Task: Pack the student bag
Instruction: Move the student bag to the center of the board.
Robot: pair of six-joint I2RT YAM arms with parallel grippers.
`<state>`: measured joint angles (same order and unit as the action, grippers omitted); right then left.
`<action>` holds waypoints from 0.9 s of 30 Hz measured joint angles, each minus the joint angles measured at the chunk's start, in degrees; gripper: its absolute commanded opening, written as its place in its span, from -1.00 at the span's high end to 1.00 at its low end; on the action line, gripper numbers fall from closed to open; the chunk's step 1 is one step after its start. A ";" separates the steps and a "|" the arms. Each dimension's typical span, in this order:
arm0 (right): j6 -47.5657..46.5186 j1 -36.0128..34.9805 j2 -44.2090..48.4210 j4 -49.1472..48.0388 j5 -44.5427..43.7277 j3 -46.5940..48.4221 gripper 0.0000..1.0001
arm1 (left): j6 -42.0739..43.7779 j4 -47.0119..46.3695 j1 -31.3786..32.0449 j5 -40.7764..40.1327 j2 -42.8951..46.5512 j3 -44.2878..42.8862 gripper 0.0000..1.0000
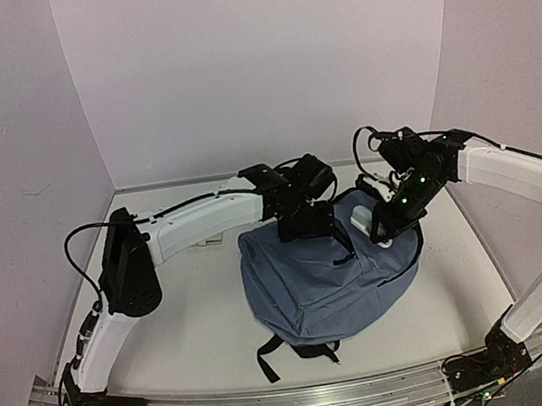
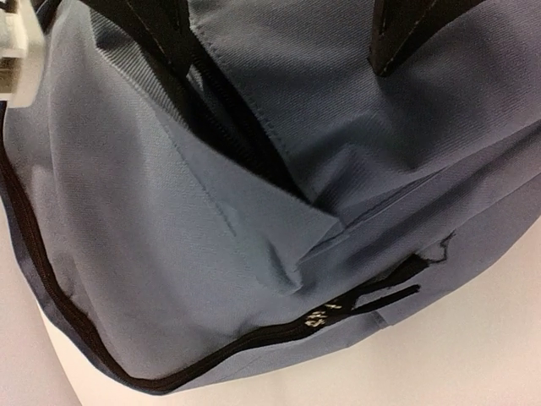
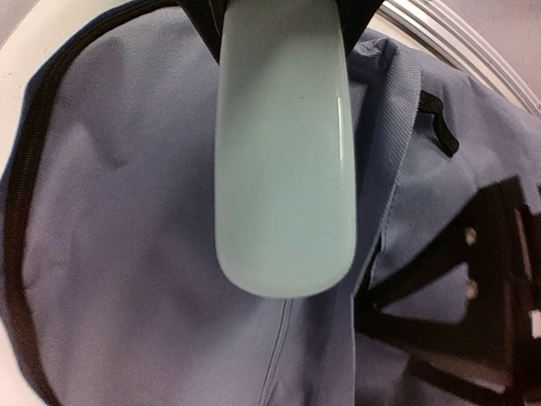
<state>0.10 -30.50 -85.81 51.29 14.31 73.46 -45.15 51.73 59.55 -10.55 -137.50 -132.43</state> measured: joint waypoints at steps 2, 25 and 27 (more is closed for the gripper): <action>-0.63 0.00 -0.47 0.21 2.04 -1.71 1.00 | -0.24 -2.64 -0.13 -0.37 5.00 8.29 -0.58; 6.99 -7.37 -16.73 -13.91 29.01 2.60 1.00 | -5.92 -6.94 -5.12 -0.13 33.85 43.23 -0.53; 7.28 -8.02 -16.58 -14.26 30.01 1.97 1.00 | -5.50 -6.37 -5.11 -0.08 31.34 39.02 -0.49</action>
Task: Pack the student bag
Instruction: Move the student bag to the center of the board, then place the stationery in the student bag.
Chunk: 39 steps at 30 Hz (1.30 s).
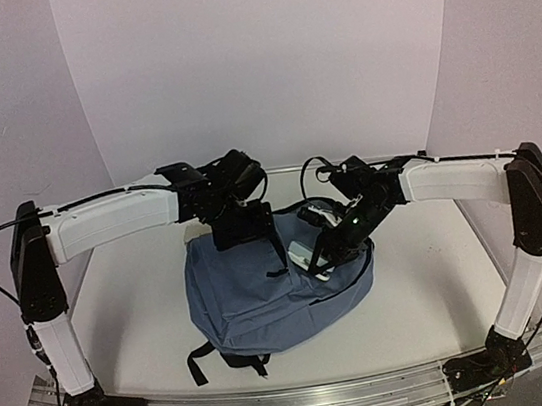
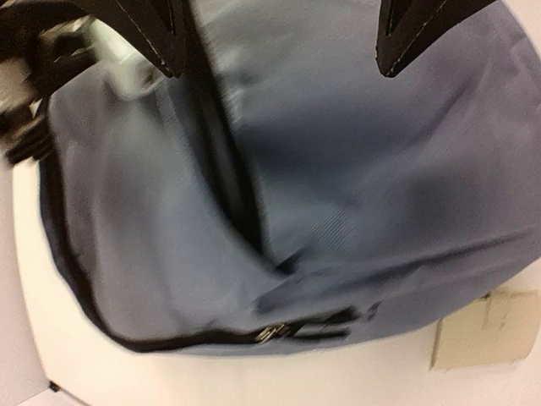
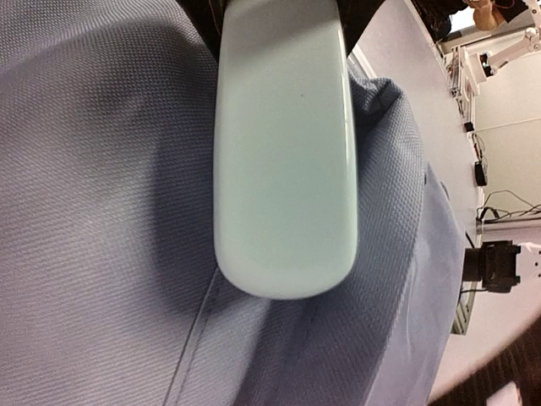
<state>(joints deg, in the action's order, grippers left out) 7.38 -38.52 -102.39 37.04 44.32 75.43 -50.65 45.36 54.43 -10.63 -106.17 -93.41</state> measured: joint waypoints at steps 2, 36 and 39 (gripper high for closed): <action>-0.03 -0.36 0.67 -0.53 0.55 -1.19 1.00 | 0.19 0.39 0.00 0.28 -2.84 -3.40 -0.37; -1.62 -0.35 10.09 3.96 -8.30 -1.78 1.00 | -2.63 4.06 1.84 -3.52 -10.57 -8.38 -0.32; -1.62 -0.35 10.38 4.28 -8.95 -1.78 1.00 | -1.93 4.16 1.92 -3.54 -12.42 -10.52 -0.48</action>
<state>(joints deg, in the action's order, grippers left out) 5.76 -38.87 -92.01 41.32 35.36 73.65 -52.58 49.52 56.36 -14.17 -118.59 -103.94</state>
